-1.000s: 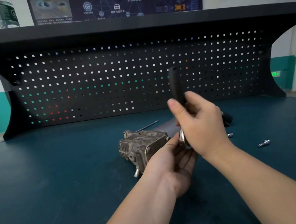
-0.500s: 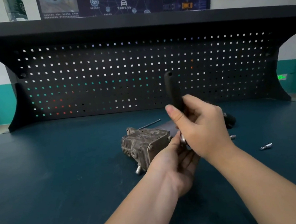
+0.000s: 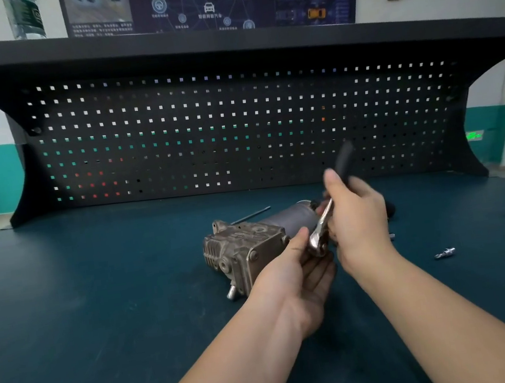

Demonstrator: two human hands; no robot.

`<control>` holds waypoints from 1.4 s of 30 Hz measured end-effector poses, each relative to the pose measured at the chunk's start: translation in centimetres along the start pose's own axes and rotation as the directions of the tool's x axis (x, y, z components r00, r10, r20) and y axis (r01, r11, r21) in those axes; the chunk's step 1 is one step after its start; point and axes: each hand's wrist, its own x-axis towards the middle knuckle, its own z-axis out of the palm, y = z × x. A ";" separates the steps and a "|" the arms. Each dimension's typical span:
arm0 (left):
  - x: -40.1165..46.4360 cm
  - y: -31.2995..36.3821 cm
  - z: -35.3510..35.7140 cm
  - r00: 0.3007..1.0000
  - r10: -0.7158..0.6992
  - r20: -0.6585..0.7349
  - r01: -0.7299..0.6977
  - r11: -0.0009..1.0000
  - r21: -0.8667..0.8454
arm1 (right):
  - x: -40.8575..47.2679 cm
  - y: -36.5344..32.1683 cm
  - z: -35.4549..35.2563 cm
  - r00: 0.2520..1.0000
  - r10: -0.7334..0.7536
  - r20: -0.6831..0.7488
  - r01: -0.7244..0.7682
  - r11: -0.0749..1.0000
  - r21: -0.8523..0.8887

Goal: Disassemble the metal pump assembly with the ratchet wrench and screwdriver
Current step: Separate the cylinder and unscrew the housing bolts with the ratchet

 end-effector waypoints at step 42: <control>0.3 -0.3 -0.2 0.999 0.031 -0.010 -0.030 0.998 0.061 | 0.7 0.8 -0.2 0.986 0.168 -0.007 -0.168 0.986 0.017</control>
